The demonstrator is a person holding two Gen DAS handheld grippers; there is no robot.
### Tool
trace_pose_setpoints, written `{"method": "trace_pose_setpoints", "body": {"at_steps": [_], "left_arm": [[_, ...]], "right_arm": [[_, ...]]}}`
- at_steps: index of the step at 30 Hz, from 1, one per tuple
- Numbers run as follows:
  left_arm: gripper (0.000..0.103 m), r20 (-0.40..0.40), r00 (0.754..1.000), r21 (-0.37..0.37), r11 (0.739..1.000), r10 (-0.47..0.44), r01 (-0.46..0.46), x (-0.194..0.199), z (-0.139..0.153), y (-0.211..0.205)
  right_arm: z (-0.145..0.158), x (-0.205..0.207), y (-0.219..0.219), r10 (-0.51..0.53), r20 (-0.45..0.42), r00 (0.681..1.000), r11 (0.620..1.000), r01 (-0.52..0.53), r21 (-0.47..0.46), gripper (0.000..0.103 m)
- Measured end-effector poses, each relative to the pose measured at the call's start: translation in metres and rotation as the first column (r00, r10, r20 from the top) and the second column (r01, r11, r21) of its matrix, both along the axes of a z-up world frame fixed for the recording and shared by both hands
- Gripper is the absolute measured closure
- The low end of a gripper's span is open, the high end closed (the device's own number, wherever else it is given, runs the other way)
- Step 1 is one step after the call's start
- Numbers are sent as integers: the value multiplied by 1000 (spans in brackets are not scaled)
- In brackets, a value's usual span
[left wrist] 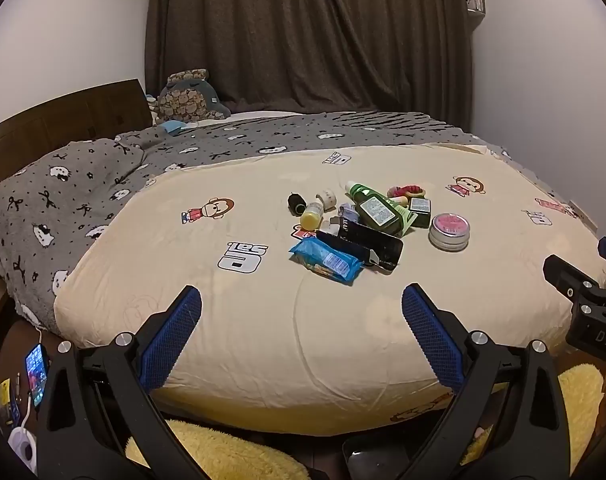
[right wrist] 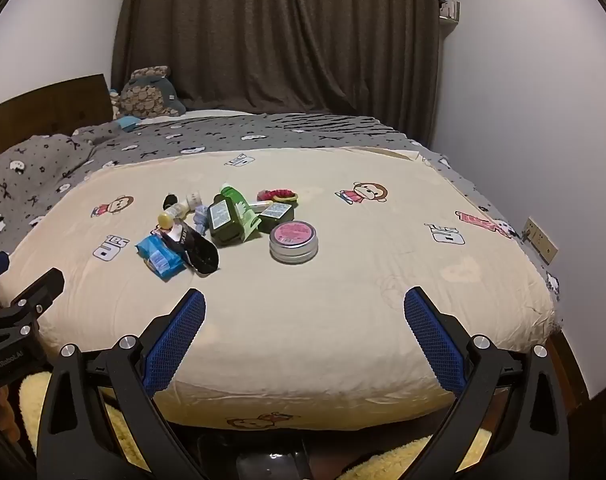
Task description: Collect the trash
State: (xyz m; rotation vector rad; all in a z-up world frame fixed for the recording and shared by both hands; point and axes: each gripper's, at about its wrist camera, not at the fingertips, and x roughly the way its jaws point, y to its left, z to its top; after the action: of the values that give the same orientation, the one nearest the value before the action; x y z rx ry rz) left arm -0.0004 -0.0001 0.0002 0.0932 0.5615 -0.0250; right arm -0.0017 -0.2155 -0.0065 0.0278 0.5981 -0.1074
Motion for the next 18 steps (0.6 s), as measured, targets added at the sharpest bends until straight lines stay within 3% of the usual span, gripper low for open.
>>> {"method": "trace_pose_setpoints", "body": {"at_steps": [18], "left_arm": [[8, 5, 1000, 10, 1000, -12, 12, 2, 4, -1]], "right_arm": [[1, 0, 4, 7, 0, 1000, 1000, -7, -25, 3]]}}
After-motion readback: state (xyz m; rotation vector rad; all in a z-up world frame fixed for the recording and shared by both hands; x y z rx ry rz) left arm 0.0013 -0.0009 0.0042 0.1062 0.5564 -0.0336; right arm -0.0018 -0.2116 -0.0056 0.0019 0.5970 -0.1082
